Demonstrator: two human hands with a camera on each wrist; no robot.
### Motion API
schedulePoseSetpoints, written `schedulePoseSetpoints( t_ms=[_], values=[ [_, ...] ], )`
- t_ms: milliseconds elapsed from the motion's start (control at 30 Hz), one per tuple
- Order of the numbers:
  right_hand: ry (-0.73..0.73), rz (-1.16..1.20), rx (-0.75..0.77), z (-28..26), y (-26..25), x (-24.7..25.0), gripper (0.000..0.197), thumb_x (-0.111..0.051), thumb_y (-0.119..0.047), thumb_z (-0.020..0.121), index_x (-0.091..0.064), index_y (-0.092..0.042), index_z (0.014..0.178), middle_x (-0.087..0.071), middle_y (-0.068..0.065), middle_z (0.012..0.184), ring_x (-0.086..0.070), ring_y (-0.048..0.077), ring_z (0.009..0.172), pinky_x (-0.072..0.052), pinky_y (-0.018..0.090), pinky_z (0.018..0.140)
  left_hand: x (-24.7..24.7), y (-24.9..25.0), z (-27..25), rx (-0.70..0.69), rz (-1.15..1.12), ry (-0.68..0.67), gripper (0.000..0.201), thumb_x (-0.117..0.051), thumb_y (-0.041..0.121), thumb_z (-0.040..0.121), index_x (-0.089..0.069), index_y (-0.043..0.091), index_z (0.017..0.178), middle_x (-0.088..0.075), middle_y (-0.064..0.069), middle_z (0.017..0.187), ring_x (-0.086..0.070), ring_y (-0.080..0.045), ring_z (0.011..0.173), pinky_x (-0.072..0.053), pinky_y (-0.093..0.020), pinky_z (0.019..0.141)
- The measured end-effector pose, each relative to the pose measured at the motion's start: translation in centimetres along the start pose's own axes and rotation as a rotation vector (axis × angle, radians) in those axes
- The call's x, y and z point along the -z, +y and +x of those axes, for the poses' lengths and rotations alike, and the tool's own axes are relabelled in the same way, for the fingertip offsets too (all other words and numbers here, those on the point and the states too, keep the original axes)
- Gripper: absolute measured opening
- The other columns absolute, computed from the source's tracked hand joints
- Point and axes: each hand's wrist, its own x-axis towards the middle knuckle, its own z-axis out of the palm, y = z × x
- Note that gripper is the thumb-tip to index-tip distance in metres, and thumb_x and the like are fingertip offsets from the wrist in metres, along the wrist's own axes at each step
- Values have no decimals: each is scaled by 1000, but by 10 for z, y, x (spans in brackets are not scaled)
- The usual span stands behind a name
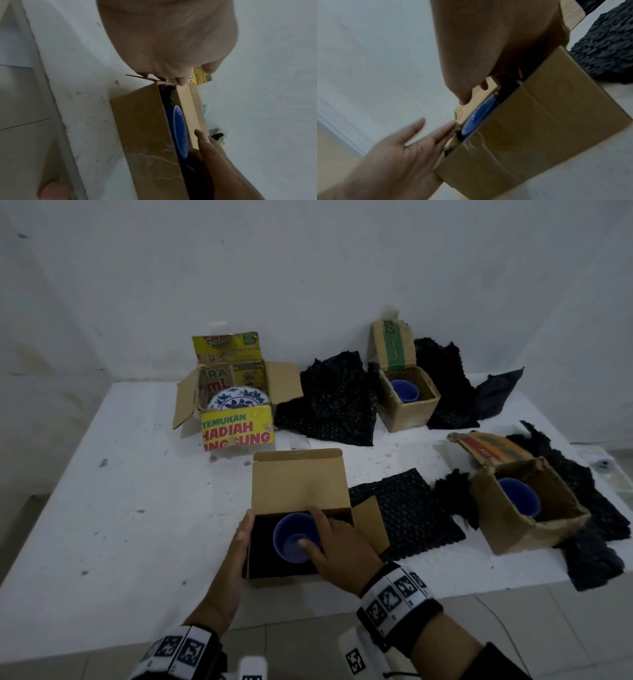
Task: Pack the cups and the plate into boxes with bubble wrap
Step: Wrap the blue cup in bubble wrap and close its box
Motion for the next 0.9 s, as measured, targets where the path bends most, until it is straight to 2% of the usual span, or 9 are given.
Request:
schedulePoseSetpoints(
  t_ms=[67,133,233,367,533,633,767,833,900],
  values=[
    [70,73,43,-4,0,12,59,-39,-46,96,-24,-18,146,-52,6,131,-50,20,112,-45,32,89,0,-6,6,-39,80,96,86,-36,86,66,-30,37,136,-29,17,147,-27,-2,137,-21,-30,116],
    [198,148,73,-12,5,28,54,-45,-41,94,-33,-19,141,-56,2,122,-53,16,105,-47,30,83,-5,0,14,-90,247,203,60,-39,66,79,-40,35,130,-41,12,137,-37,-11,131,-28,-40,113],
    [412,229,68,-26,25,61,44,-49,-32,88,-47,-19,129,-59,-4,103,-55,9,91,-44,21,74,-25,22,20,-222,445,355,36,-46,36,92,-50,22,125,-49,9,123,-43,-10,117,-33,-28,99],
    [508,173,-28,-43,74,101,28,-55,-18,89,-54,-17,118,-58,-5,97,-54,9,90,-43,22,73,-80,63,29,-348,434,245,45,-45,40,81,-49,23,123,-45,13,122,-41,-8,119,-34,-29,99],
    [347,-126,-65,-50,147,121,35,-58,-9,80,-57,-8,115,-59,10,110,-56,26,102,-47,36,88,-179,96,38,-479,412,18,43,-48,35,81,-41,37,123,-43,15,133,-31,-4,132,-26,-25,110],
    [207,-456,-65,-45,175,134,43,-61,-19,76,-56,-10,117,-59,11,113,-57,31,106,-43,40,94,-237,94,46,-473,477,-138,48,-51,22,88,-36,33,132,-35,12,141,-21,-3,137,-16,-18,111],
    [-127,-727,-110,-31,204,137,51,-35,-25,97,-26,-4,143,-23,22,151,-19,38,140,-17,50,114,-288,75,64,-269,487,-261,63,-45,1,84,-29,24,140,-31,6,146,-24,-9,137,-22,-23,112],
    [-223,-809,-116,-21,212,137,49,-32,-26,98,-28,-4,142,-24,23,149,-21,39,138,-17,53,113,-301,61,74,-144,493,-260,70,-46,1,82,-22,23,144,-27,4,149,-23,-14,139,-24,-31,115],
    [-291,-894,-98,-16,214,138,42,-37,-28,97,-42,-7,133,-46,20,134,-41,37,123,-28,54,105,-309,49,81,-74,496,-248,74,-50,2,83,-15,20,147,-25,1,151,-24,-16,140,-23,-30,115]
  ],
)
